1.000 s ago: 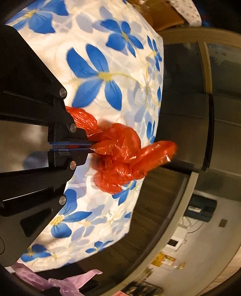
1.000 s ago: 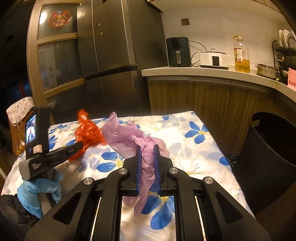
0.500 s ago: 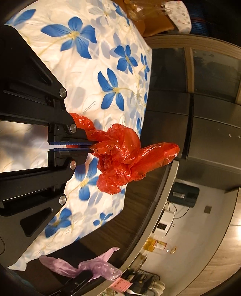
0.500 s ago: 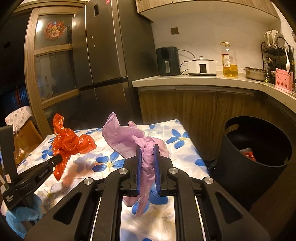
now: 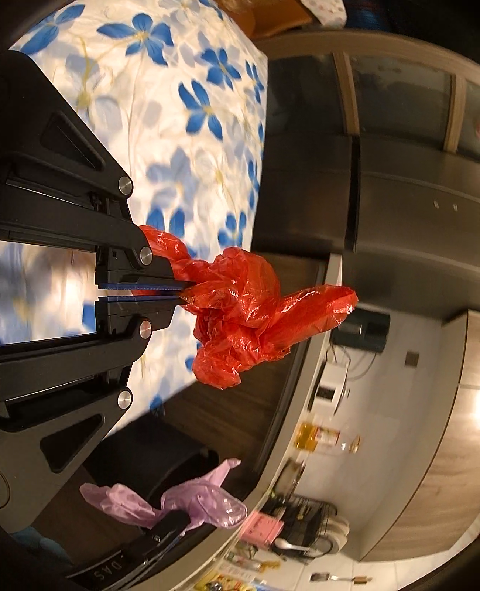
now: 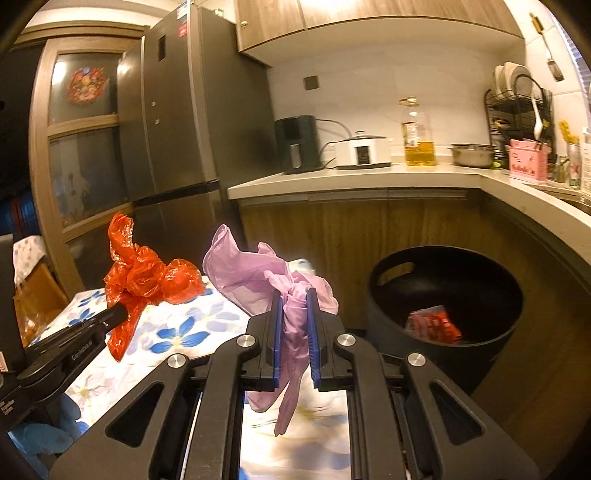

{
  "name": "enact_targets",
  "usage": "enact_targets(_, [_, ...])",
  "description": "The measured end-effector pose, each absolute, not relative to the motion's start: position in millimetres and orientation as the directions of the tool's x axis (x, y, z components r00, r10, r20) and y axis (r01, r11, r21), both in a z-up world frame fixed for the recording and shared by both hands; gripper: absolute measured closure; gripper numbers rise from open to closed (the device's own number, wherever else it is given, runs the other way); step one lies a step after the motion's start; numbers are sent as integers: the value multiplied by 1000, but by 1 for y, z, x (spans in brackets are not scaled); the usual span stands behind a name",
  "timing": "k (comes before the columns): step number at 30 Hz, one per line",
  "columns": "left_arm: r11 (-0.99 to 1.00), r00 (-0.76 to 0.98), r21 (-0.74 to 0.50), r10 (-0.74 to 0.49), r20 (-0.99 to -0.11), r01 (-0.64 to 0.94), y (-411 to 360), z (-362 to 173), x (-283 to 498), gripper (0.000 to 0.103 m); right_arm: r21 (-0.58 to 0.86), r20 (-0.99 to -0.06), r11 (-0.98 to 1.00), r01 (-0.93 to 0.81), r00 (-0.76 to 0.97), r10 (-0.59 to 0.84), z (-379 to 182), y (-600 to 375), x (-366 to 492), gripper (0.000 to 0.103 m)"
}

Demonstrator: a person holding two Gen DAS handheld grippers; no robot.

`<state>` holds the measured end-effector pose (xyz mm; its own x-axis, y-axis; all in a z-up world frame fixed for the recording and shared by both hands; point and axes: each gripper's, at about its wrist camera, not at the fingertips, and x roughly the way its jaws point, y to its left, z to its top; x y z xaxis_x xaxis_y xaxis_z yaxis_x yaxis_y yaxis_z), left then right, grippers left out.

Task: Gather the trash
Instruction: 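Carry the red bag and pink glove over the black trash bin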

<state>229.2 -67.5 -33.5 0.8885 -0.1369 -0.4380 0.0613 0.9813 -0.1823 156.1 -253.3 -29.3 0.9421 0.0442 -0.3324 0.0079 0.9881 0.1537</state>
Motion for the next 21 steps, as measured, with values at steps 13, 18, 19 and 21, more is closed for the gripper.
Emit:
enact_targets(13, [957,873,-156,-287,-395,244,-171,-12,243,102,139,-301,978,154,948,-107,-25,-321,151,90])
enact_targets(18, [941,855,-146,-339,-392,306,-214,-9,253,102,137,-286,966,220,942,-174,-24,-350,149,90])
enact_targets(19, [938,852,-145,-346,-393,314,-217,-9,255,102,141,-283,962,235,940,-189,-24,-358,149,90])
enact_targets(21, [933,844,-143,-361,-397,331,-230,-10,259,102,149,-281,955,257,937,-208,-23,-369,151,90])
